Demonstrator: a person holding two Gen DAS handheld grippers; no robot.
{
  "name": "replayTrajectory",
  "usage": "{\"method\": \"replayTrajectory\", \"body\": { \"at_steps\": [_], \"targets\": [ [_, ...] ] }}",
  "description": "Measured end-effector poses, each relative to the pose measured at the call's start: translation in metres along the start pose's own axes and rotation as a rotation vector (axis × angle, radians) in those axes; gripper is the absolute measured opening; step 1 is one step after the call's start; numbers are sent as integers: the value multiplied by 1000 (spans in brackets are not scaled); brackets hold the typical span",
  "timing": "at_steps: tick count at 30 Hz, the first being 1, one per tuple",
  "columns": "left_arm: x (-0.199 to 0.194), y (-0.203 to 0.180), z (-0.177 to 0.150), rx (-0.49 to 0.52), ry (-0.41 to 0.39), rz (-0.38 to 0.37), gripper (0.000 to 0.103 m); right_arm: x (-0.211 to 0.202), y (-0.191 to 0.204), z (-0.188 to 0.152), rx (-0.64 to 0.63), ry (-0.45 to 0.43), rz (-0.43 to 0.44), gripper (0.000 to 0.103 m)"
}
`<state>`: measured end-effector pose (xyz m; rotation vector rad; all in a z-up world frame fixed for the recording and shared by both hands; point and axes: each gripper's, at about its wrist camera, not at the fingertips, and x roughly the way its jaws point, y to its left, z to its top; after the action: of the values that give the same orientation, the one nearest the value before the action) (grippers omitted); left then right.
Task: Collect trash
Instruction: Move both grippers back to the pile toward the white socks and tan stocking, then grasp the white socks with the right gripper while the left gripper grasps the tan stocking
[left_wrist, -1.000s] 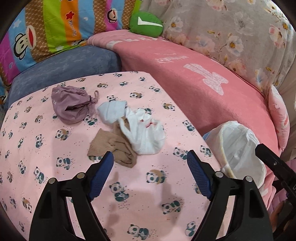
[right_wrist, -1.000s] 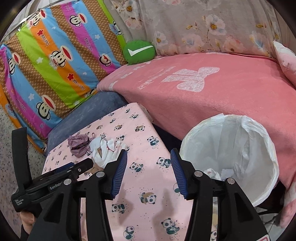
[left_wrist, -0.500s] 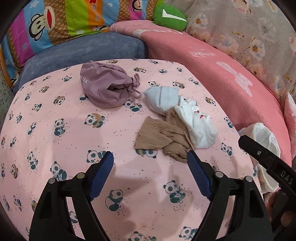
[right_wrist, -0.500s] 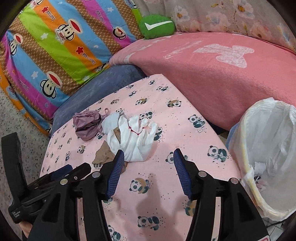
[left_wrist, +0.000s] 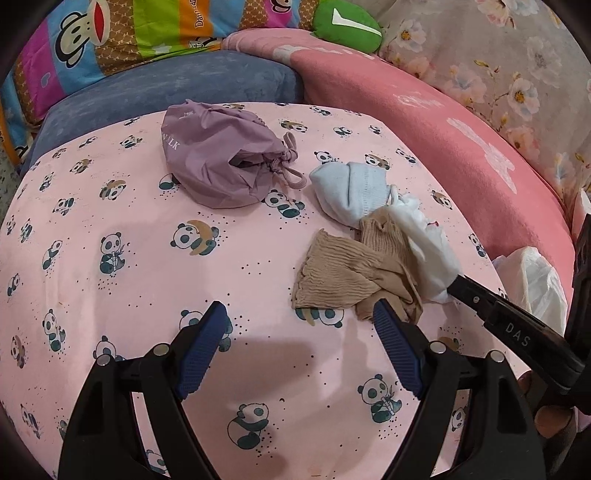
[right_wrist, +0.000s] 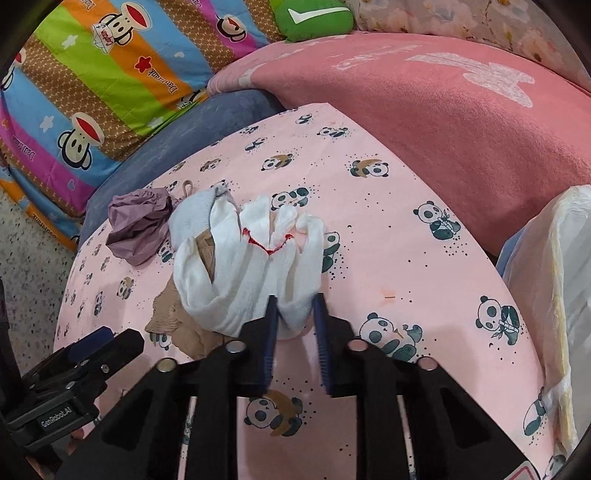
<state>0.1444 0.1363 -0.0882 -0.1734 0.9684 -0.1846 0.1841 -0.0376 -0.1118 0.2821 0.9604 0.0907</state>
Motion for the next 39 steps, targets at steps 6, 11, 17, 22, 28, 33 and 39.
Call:
{"method": "replayTrajectory", "body": {
  "at_steps": [6,11,17,22,28,33,39],
  "targets": [
    [8,-18,0,42,15,-28,78,-18,-21,-6,60,-63,-36,8],
    [17,-38,6,75,16,-60,82,-32,-37,-4,103,-80,-23,8],
    [38,-53,13,82,37,-59,80,-44,-48,-3,122,-95,-7,8],
    [36,-58,11,114,21,-43,47,-55,-52,-3,131,-105,11,8],
    [31,-64,9,116,40,-79,17,-70,-51,-6,133,-133,35,8],
    [12,-81,11,132,14,-121,16,-92,-53,-4,130,-174,42,8],
    [-20,-117,18,193,-47,-181,16,-134,-65,0,139,-259,32,8]
  ]
}}
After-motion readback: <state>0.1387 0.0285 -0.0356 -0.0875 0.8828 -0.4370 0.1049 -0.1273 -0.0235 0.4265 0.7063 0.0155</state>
